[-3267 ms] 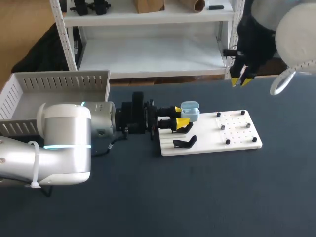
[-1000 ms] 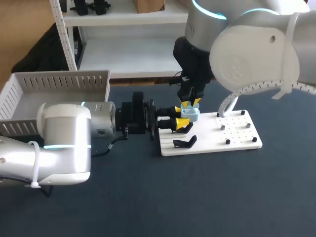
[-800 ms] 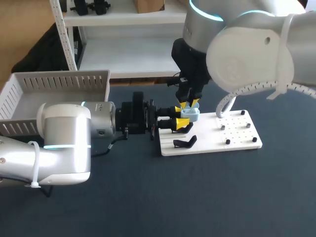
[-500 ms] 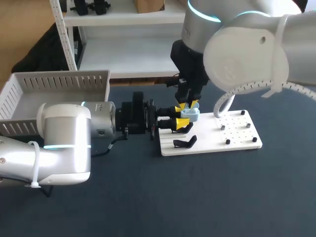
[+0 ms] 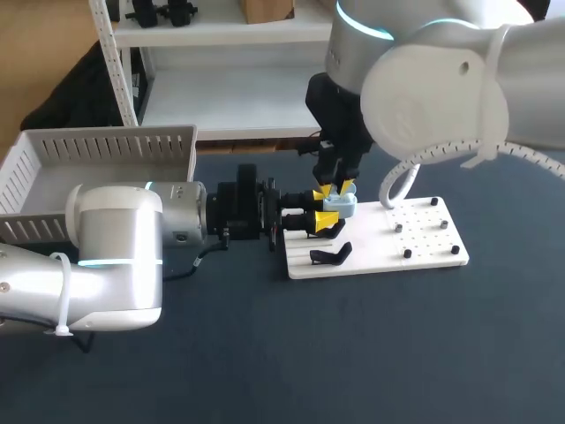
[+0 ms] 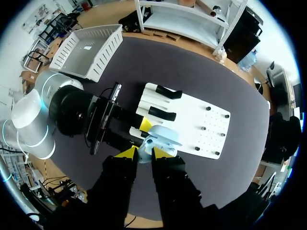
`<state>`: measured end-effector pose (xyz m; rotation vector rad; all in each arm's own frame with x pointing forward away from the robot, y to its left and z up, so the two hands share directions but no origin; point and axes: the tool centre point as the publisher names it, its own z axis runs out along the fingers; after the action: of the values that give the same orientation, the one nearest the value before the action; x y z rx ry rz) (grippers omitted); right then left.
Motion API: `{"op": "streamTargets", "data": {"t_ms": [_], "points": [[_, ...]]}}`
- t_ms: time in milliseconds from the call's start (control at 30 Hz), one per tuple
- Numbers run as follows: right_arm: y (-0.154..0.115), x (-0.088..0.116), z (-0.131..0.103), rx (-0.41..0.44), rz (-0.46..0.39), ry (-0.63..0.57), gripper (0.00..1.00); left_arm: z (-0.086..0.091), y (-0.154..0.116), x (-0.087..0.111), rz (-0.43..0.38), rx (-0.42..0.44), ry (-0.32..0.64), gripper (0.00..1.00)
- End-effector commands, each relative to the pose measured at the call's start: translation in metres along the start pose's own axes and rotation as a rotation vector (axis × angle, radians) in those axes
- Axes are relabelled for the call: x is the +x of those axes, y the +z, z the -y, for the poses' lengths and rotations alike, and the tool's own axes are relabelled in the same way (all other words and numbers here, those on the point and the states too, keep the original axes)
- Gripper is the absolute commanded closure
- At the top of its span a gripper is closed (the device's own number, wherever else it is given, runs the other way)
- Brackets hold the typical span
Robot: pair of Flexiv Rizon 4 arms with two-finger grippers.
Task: Pick up each earbud case from the left stands, insert the matching earbuds, close the lid, and place the case in the box.
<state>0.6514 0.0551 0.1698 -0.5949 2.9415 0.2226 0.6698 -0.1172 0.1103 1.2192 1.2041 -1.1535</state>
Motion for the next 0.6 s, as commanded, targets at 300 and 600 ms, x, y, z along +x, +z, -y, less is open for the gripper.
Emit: {"op": "streamTargets", "data": {"t_ms": [300,600], "points": [[0.003,-0.0059,0.0033,0.005,-0.01,0.006,1.0,0.0002,0.0004,0.0008,0.003,-0.003,0.001,1.0],[0.0029,-0.0067,0.0059,0.005,-0.008,0.015,1.0,0.0002,0.0004,0.0008,0.003,-0.003,0.001,1.0]]}}
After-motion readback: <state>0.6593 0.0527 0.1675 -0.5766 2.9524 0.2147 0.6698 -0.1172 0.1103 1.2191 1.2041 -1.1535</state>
